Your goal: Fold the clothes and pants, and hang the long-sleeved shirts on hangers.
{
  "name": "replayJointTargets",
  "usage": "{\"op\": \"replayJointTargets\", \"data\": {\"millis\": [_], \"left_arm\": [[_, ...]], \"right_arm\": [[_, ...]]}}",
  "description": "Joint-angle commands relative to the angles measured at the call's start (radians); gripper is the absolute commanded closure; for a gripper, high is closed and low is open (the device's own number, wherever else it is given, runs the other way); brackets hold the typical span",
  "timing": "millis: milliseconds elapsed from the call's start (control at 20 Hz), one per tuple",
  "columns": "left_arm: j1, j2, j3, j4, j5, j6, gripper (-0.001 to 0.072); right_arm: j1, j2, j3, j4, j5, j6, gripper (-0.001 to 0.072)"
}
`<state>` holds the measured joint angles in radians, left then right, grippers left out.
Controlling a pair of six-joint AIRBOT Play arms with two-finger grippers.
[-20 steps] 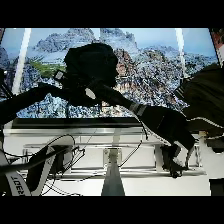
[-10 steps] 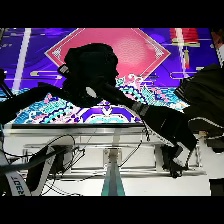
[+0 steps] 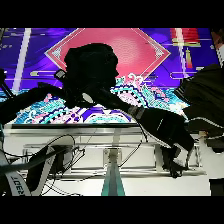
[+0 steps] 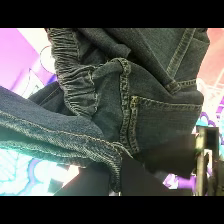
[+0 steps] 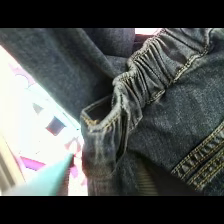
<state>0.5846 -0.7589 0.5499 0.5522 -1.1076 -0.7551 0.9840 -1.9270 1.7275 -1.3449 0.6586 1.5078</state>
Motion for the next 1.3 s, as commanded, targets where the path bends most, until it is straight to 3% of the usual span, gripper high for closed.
{"op": "replayJointTargets", "data": {"millis": [0,100,300,500,650,800,1050,1150,1250], "left_arm": [[0.001,0.001,0.000,0.000,-0.003,0.000,0.0677],[0.001,0.001,0.000,0.000,0.007,0.000,0.0677],[0.001,0.001,0.000,0.000,0.108,-0.016,0.0678],[0.001,0.000,0.001,0.000,0.358,-0.338,0.0680],[0.001,-0.013,0.014,-0.007,0.472,-0.443,0.0681],[0.001,-0.090,0.124,-0.007,0.484,-0.517,0.0681],[0.006,-0.277,0.470,0.010,0.410,-0.517,0.0681],[0.023,-0.335,0.587,0.106,0.340,-0.542,0.0681],[0.051,-0.363,0.656,0.297,0.294,-0.581,0.0681]], "right_arm": [[-0.023,-0.018,0.001,-0.022,-0.032,0.002,0.0513],[-0.068,-0.014,0.001,-0.022,-0.028,0.002,0.0695],[-0.217,0.038,0.001,-0.025,0.006,0.003,0.0694],[-0.465,0.182,0.001,-0.026,0.011,0.002,0.0695],[-0.671,0.321,0.001,-0.025,0.011,0.002,0.0695],[-0.857,0.458,0.001,-0.024,0.016,0.002,0.0695],[-1.115,0.581,0.001,-0.053,0.189,0.002,0.0696],[-1.203,0.593,0.000,-0.097,0.281,0.002,0.0697],[-1.279,0.595,-0.007,-0.118,0.395,0.001,0.0697]]}}
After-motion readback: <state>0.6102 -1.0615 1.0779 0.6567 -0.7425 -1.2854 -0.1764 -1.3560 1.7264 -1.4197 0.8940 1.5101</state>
